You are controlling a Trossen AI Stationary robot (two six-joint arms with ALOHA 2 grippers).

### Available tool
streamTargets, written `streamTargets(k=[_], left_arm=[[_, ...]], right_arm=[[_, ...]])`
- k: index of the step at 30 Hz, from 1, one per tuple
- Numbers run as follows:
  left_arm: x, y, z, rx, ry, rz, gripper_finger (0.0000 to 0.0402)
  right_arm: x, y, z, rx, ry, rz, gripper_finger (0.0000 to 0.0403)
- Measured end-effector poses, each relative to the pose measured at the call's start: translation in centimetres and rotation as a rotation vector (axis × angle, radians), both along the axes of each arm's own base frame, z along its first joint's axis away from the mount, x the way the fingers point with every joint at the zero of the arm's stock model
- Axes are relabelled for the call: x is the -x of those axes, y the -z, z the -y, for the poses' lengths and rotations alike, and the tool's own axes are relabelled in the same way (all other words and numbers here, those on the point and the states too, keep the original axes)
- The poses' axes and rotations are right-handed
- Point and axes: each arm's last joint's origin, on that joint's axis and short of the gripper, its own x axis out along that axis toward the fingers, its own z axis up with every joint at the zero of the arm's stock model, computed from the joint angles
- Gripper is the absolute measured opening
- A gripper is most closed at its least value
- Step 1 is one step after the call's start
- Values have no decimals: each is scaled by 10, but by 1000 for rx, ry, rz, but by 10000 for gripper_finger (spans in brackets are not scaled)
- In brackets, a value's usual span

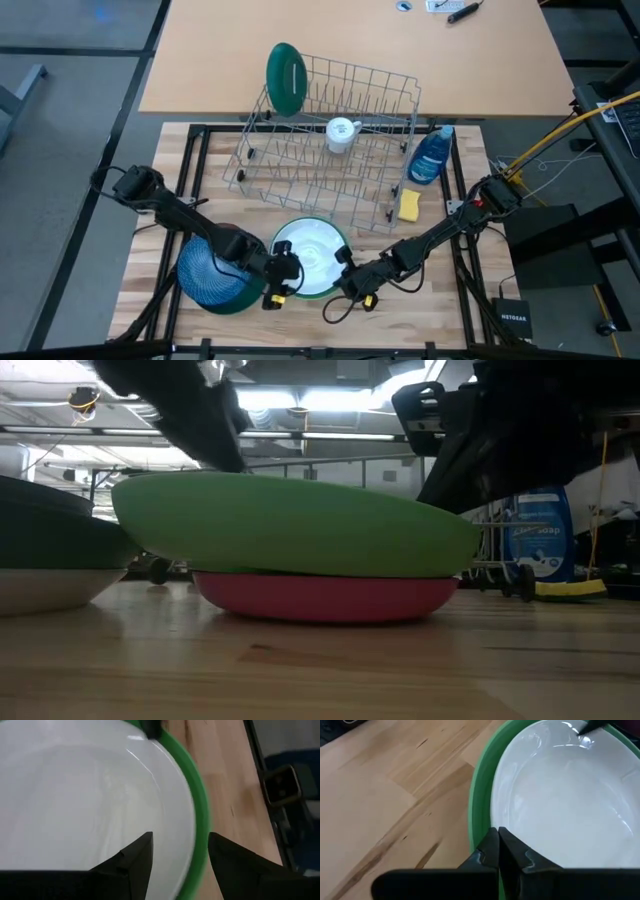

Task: Sort dishes
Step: Put the white plate in the dish rack

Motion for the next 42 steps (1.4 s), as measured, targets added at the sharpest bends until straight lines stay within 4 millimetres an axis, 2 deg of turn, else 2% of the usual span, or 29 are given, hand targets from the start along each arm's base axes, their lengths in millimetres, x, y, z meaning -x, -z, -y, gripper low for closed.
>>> streamTargets(k=[7,14,21,38,42], left_arm=[[12,8,8,-80,37,-74,180],[12,8,5,-104,-3,-76,180],[13,9,4,-122,-5,-89,180],[14,10,4,-317,246,-52,180],[15,10,4,-343,278,-56,180]], right_arm=[[0,0,1,24,24,6,1],[0,1,1,23,29,1,1],[2,2,3,4,103,-20,1],[1,2,4,5,141,-13,1],[1,3,7,-11,208,-14,1]])
